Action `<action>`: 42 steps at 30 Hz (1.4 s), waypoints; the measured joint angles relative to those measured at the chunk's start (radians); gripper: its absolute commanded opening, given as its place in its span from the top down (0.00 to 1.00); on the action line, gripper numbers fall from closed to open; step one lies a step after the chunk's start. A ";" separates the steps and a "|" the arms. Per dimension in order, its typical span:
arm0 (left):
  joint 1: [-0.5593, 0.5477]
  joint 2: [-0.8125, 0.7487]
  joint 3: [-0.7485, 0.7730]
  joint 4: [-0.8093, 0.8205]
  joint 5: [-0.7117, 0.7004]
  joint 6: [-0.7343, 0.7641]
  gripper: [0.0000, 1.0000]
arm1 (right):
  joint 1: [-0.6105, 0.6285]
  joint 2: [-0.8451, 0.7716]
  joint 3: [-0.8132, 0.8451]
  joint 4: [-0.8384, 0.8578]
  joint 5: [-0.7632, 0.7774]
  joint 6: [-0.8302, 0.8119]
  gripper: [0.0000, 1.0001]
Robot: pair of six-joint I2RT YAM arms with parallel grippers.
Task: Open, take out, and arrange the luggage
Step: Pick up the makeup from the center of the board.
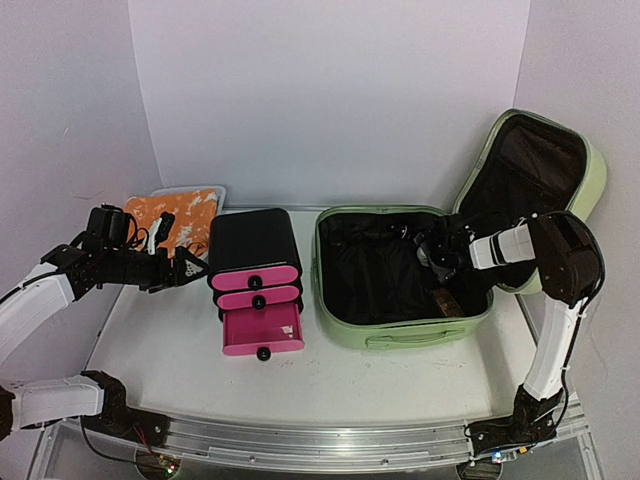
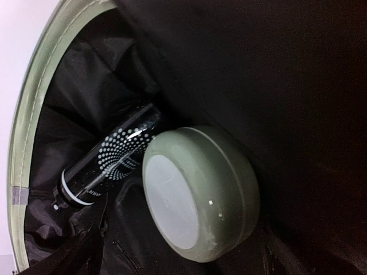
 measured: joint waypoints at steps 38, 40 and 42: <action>0.000 0.012 0.000 0.000 0.000 0.012 0.00 | -0.011 0.060 0.012 0.203 0.029 -0.130 0.57; 0.000 0.008 0.000 0.000 0.000 0.012 0.01 | -0.011 0.073 0.030 0.194 0.021 -0.134 0.56; 0.000 0.004 0.000 0.000 0.000 0.012 0.01 | -0.012 0.084 0.046 0.182 0.019 -0.137 0.52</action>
